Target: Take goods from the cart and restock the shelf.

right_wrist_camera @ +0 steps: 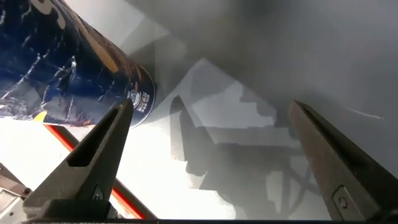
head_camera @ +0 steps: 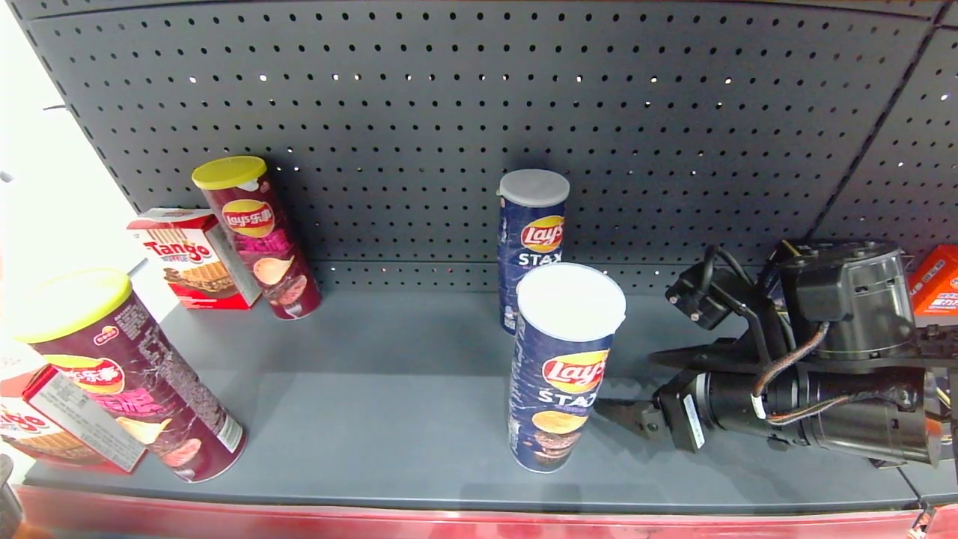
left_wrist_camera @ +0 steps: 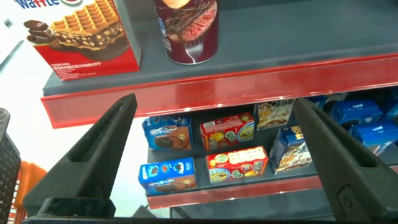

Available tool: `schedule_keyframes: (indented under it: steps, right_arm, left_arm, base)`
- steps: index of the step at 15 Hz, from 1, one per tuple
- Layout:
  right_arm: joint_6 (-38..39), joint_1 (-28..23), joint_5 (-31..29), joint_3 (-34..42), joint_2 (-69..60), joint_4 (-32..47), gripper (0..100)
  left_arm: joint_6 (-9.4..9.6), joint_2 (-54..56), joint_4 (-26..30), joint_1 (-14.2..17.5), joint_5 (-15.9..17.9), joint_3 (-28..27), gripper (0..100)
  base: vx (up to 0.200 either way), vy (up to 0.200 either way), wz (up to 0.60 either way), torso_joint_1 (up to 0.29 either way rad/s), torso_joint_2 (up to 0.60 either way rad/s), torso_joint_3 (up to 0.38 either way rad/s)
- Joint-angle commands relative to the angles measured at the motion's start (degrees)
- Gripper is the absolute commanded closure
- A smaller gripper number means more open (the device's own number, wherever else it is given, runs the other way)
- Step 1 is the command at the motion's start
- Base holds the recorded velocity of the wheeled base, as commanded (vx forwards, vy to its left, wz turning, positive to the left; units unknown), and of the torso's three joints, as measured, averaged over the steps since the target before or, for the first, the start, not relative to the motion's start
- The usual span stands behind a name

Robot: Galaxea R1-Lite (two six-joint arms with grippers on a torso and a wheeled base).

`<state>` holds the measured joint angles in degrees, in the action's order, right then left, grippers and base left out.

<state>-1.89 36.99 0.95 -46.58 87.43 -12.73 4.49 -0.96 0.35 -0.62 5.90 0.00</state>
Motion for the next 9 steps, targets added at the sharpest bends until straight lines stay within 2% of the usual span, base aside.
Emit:
schedule_keyframes:
  steps: [1, 9]
  right_arm:
    - [-0.04, 0.46, 0.02, 0.00, 0.28, -0.02, 0]
    - [-0.04, 2.04, 0.02, 0.35, 0.28, 0.07, 0]
  left_arm:
    - [0.00, -0.09, 0.00, 0.01, -0.01, 0.00, 0]
    - [0.00, -0.09, 0.00, -0.08, -0.01, 0.00, 0]
  base:
    - [0.000, 0.000, 0.00, 0.000, 0.00, 0.000]
    - [0.000, 0.000, 0.00, 0.000, 0.00, 0.000]
